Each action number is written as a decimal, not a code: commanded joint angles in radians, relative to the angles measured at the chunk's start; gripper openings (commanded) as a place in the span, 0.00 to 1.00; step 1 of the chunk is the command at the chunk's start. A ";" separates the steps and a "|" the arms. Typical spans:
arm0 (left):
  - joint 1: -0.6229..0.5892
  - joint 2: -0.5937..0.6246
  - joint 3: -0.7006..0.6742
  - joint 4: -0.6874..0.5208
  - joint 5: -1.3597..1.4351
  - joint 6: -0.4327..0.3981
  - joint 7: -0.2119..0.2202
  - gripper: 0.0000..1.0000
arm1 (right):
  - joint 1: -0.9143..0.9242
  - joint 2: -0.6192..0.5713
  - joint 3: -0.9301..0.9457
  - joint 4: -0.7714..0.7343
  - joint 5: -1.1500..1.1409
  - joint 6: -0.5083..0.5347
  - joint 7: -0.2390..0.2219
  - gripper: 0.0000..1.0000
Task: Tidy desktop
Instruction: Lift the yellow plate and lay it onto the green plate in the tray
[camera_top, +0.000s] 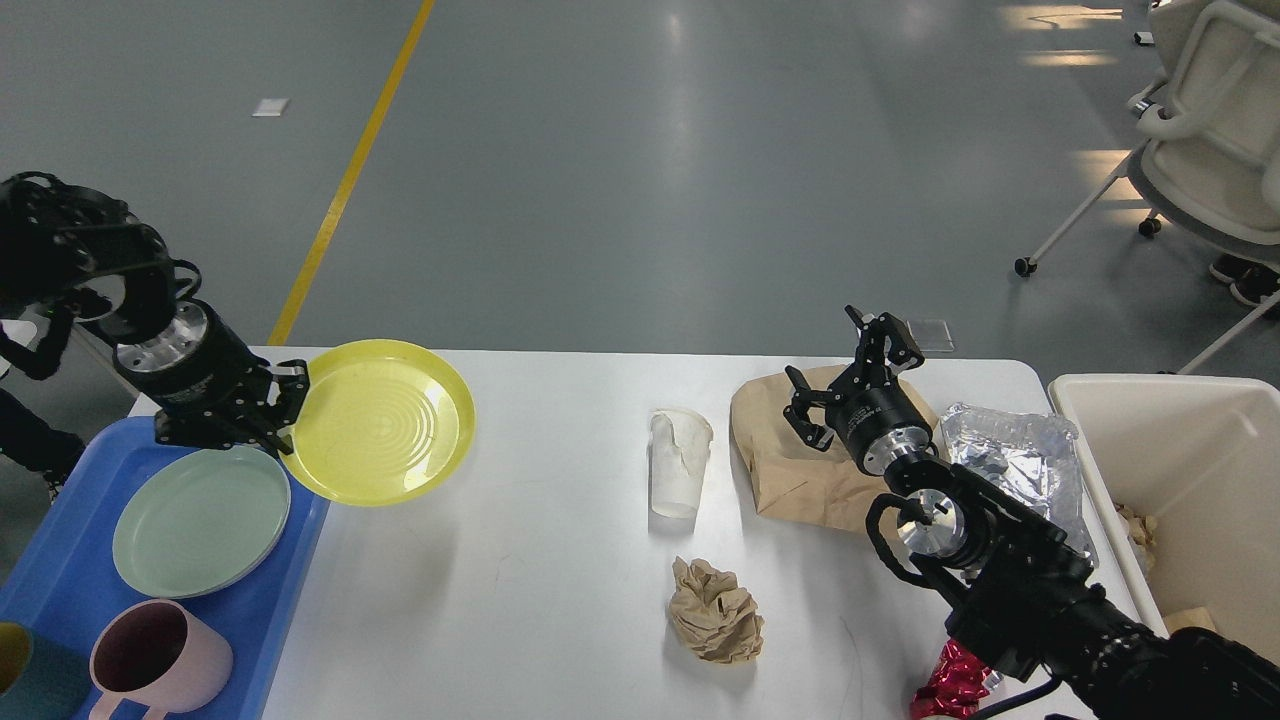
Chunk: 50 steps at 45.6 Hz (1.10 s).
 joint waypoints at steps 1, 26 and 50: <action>0.008 0.097 -0.001 0.010 -0.001 0.003 0.000 0.00 | 0.000 0.000 0.000 0.000 0.000 0.000 0.000 1.00; 0.416 0.179 -0.098 0.450 -0.011 0.007 0.000 0.00 | 0.000 0.000 0.000 0.000 0.000 0.000 0.000 1.00; 0.548 0.174 -0.144 0.503 -0.010 -0.005 -0.001 0.00 | 0.000 0.000 0.000 0.000 0.000 0.000 0.000 1.00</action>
